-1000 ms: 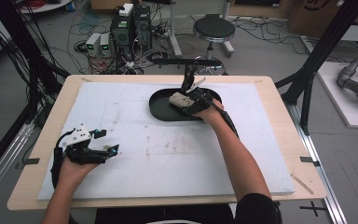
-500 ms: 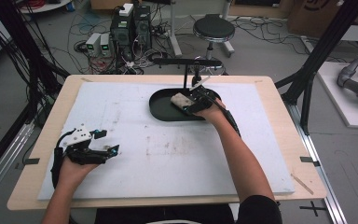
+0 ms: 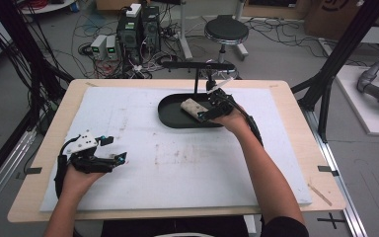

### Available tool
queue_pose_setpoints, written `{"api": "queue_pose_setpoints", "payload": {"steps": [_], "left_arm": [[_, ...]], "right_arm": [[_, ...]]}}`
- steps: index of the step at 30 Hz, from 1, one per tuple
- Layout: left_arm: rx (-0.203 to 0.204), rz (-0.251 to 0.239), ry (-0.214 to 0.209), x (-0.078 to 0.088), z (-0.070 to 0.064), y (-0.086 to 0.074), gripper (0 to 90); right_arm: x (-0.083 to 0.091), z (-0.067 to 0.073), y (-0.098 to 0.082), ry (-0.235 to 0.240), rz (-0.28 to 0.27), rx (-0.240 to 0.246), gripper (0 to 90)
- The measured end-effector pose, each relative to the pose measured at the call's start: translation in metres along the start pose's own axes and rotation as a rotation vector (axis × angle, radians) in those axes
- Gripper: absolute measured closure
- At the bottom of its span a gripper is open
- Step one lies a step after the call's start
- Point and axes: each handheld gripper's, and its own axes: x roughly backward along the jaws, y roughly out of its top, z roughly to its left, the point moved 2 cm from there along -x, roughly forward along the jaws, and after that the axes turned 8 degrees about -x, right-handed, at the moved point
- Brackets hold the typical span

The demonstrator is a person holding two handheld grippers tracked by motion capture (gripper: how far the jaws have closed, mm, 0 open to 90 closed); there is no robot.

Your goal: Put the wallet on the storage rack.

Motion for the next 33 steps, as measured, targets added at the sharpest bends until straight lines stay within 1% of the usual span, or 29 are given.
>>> {"api": "queue_pose_setpoints", "payload": {"steps": [1, 2, 3, 5, 6, 7, 8, 10, 11, 12, 13, 14, 15, 16, 17, 18, 19, 20, 22, 24, 25, 28, 30, 32, 33], "left_arm": [[-0.004, 0.002, -0.004, -0.001, 0.000, 0.000, 19.4], [-0.001, 0.000, -0.007, -0.002, -0.001, 0.001, 19.4], [-0.003, 0.001, -0.009, -0.003, -0.001, 0.001, 19.4], [-0.007, 0.003, -0.015, -0.006, -0.002, 0.002, 19.4], [-0.008, 0.003, -0.017, -0.007, -0.002, 0.002, 19.3], [-0.010, 0.003, -0.019, -0.008, -0.002, 0.003, 19.4], [-0.012, 0.004, -0.022, -0.009, -0.003, 0.003, 19.4], [-0.011, 0.005, -0.025, -0.011, -0.003, 0.004, 19.4], [-0.013, 0.006, -0.029, -0.012, -0.003, 0.004, 19.4], [-0.011, 0.007, -0.029, -0.013, -0.003, 0.004, 19.4], [-0.014, 0.010, -0.033, -0.014, -0.003, 0.004, 19.4], [-0.010, 0.008, -0.033, -0.015, -0.004, 0.004, 19.4], [-0.014, 0.009, -0.037, -0.016, -0.004, 0.004, 19.4], [-0.012, 0.009, -0.037, -0.017, -0.004, 0.005, 19.4], [-0.014, 0.009, -0.040, -0.018, -0.004, 0.005, 19.4], [-0.016, 0.009, -0.042, -0.019, -0.004, 0.005, 19.4], [-0.018, 0.010, -0.045, -0.020, -0.005, 0.006, 19.4], [-0.014, 0.010, -0.046, -0.021, -0.005, 0.006, 19.4], [-0.019, 0.011, -0.051, -0.023, -0.005, 0.007, 19.4], [-0.021, 0.013, -0.055, -0.026, -0.007, 0.007, 19.4], [-0.021, 0.013, -0.058, -0.027, -0.007, 0.008, 19.4], [-0.027, 0.018, -0.063, -0.029, -0.009, 0.009, 19.4], [-0.029, 0.019, -0.065, -0.030, -0.010, 0.009, 19.4], [-0.029, 0.019, -0.066, -0.030, -0.010, 0.009, 19.4], [-0.028, 0.018, -0.066, -0.030, -0.011, 0.009, 19.4]], "right_arm": [[0.003, 0.001, -0.002, -0.001, -0.010, 0.001, 21.5], [0.007, 0.002, -0.004, -0.009, -0.049, 0.020, 21.5], [0.009, 0.003, -0.007, -0.010, -0.072, 0.023, 21.5], [0.013, 0.003, -0.012, 0.000, -0.047, 0.001, 21.1], [0.014, 0.002, -0.014, 0.001, -0.041, 0.001, 20.6], [0.016, 0.002, -0.015, 0.003, -0.035, -0.009, 20.6], [0.019, 0.002, -0.017, 0.002, -0.041, -0.012, 20.6], [0.026, 0.003, -0.023, 0.006, -0.100, 0.002, 20.6], [0.029, 0.003, -0.026, 0.009, -0.116, 0.002, 20.6], [0.031, 0.003, -0.029, 0.014, -0.116, -0.008, 20.5], [0.033, 0.002, -0.032, 0.010, -0.104, -0.031, 20.5], [0.036, 0.002, -0.036, -0.001, -0.122, -0.038, 20.5], [0.040, 0.002, -0.040, 0.006, -0.157, -0.039, 20.5], [0.044, 0.002, -0.045, 0.019, -0.177, -0.032, 20.4], [0.047, 0.002, -0.049, 0.015, -0.162, -0.049, 20.4], [0.051, 0.002, -0.053, 0.005, -0.185, -0.052, 20.4], [0.055, 0.002, -0.059, 0.017, -0.214, -0.046, 20.4], [0.059, 0.003, -0.064, 0.028, -0.224, -0.045, 20.4], [0.065, 0.003, -0.075, 0.021, -0.240, -0.049, 20.4], [0.071, 0.006, -0.087, 0.030, -0.252, -0.060, 20.4], [0.073, 0.007, -0.092, 0.032, -0.261, -0.056, 20.2], [0.079, 0.010, -0.104, 0.051, -0.284, -0.065, 18.7], [0.082, 0.013, -0.111, 0.044, -0.295, -0.075, 18.7], [0.085, 0.016, -0.119, 0.029, -0.294, -0.068, 18.7], [0.086, 0.017, -0.122, 0.026, -0.294, -0.074, 18.7]]}}
